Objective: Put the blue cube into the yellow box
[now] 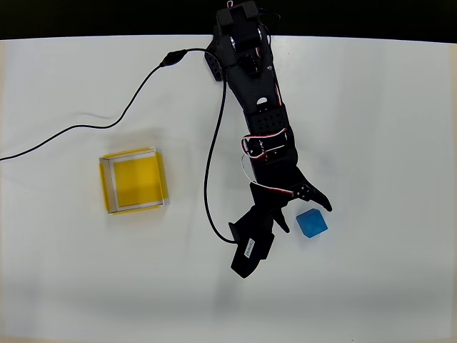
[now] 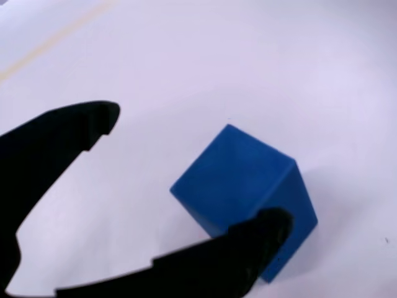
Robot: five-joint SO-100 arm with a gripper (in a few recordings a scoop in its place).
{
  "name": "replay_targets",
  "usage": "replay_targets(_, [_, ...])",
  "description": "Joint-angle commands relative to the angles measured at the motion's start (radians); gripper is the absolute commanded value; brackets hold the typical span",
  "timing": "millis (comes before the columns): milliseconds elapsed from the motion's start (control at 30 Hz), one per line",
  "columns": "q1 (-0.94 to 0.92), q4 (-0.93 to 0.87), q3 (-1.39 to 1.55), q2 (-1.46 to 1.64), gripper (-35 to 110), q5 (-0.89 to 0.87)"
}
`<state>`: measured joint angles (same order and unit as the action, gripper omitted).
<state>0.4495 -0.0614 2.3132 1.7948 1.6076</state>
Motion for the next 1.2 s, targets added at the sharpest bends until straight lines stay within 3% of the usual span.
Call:
replay_targets(0, [0.029, 0.040, -0.129, -0.008, 48, 0.005])
replay_targets(633, [0.049, 0.100, -0.255, -0.290, 46, -0.048])
replay_targets(1167, [0.094, 0.051, -0.270, -0.330, 25, -0.060])
